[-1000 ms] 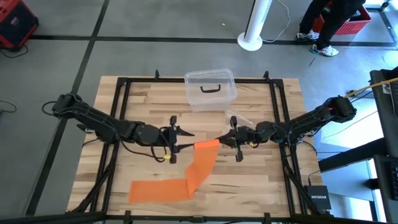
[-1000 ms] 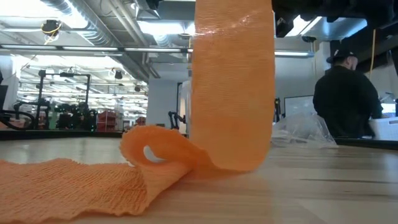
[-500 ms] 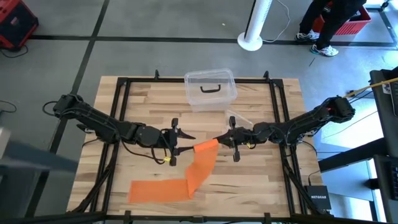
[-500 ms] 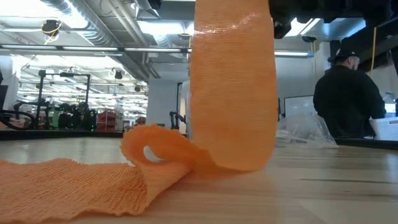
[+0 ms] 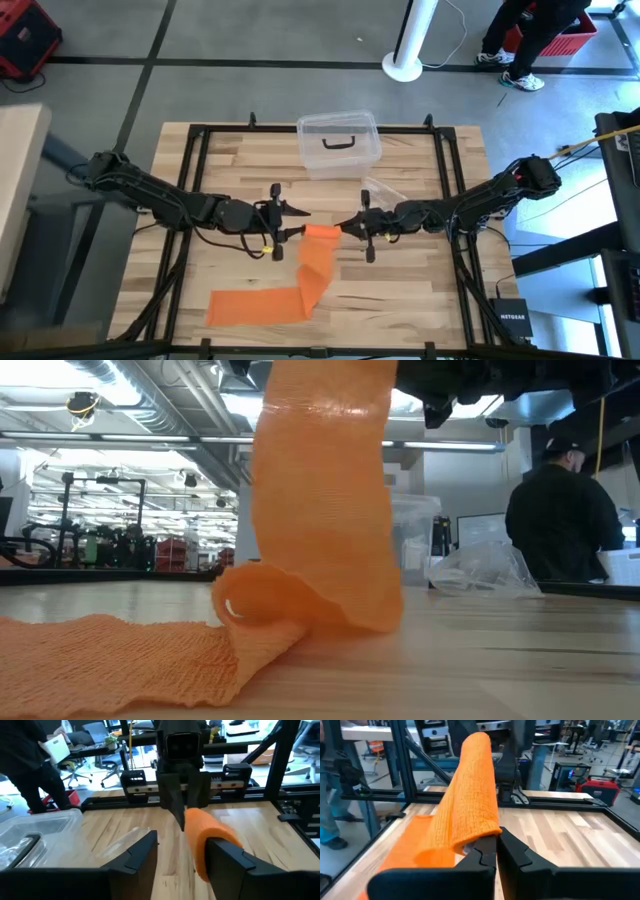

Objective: Roll bandage
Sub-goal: Roll the orange bandage

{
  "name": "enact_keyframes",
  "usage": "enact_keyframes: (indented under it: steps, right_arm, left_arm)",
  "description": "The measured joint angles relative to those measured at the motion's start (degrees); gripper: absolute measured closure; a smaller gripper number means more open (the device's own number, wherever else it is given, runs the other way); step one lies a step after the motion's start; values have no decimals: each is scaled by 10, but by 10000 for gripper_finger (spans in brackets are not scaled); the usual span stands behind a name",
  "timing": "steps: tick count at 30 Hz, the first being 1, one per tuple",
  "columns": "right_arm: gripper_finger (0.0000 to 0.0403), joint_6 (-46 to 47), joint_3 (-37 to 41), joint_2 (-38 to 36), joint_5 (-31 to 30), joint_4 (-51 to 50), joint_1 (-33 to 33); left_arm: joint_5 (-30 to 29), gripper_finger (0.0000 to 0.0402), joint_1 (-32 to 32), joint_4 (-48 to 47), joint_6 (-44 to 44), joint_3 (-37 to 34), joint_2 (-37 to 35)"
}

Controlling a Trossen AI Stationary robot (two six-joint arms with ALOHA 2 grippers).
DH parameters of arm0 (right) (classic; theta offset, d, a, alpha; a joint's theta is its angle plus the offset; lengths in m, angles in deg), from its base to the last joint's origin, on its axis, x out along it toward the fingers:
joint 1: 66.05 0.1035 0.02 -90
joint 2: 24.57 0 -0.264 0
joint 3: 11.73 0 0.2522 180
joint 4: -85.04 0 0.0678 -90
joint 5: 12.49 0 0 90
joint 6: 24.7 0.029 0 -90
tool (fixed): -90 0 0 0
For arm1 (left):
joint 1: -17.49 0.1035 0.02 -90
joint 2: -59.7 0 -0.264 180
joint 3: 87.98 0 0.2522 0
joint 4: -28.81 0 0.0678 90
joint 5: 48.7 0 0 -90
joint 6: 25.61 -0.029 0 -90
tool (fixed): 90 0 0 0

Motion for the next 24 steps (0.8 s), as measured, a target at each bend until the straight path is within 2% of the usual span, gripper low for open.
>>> enact_keyframes:
  steps: [10, 14, 17, 20, 24]
  right_arm:
    - [399, -1, -2, 0, -25, 7, -1]
    - [378, 19, -4, 0, -25, 10, -1]
    - [348, 44, -4, -5, -31, 5, -1]
    - [309, 44, -5, -44, -39, -33, -1]
    - [259, 45, -8, -139, -35, -153, 0]
  left_arm:
    - [12, 392, -15, -36, -17, 0, 1]
    - [8, 395, -15, -33, -25, 0, 1]
    - [-2, 397, -15, -31, -36, 0, 0]
    - [-21, 398, -18, -25, -54, 5, -8]
    - [-49, 398, -28, -35, -94, 15, -31]
